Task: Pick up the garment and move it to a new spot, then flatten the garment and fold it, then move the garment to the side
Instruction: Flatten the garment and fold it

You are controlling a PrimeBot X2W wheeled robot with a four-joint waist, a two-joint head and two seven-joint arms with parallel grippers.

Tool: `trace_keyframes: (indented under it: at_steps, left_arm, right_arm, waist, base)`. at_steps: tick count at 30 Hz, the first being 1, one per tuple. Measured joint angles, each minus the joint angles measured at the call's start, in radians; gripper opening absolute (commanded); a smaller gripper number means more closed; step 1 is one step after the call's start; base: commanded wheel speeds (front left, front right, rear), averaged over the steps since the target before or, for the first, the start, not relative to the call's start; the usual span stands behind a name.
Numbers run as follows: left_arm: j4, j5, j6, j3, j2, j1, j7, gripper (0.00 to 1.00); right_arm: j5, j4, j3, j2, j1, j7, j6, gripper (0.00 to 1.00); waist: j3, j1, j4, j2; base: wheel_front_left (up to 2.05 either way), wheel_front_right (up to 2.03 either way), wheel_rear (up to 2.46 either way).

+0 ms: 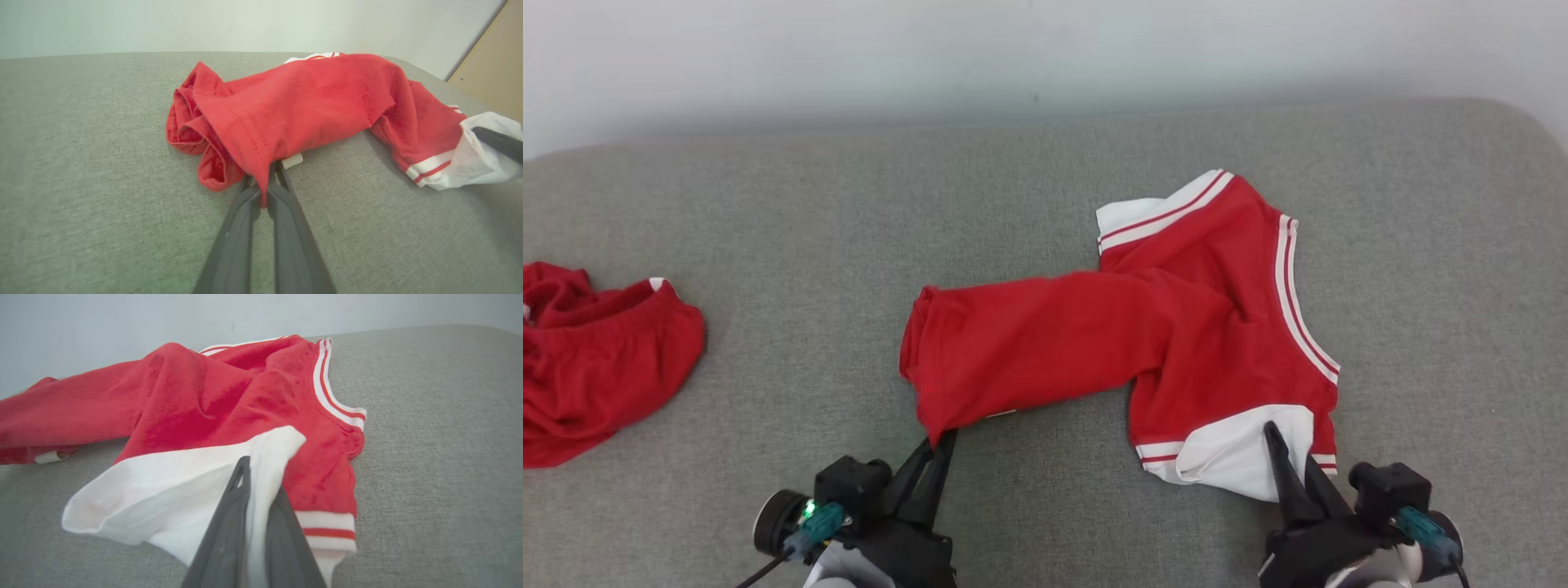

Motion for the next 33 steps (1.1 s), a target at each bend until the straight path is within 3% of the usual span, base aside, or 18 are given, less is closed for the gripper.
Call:
trace_keyframes:
  at_steps: [13,33]
  left_arm:
    - [-0.194,0.016,0.001,0.109,0.059,0.089,0.0,0.0]
    - [-0.112,-0.002,0.018,0.157,0.074,0.254,0.0,0.0]
  right_arm:
    - [0.027,-0.229,-0.015,-0.057,0.07,0.001,0.0,0.0]
    - [0.035,-0.128,-0.069,-0.067,0.145,0.017,0.0,0.0]
  waist:
    - [-0.082,-0.0001,-0.005,0.0]
    - [-0.11,-0.0001,-0.012,-0.0001]
  base:
    - [0.0,0.0,0.0]
    - [0.0,0.0,0.0]
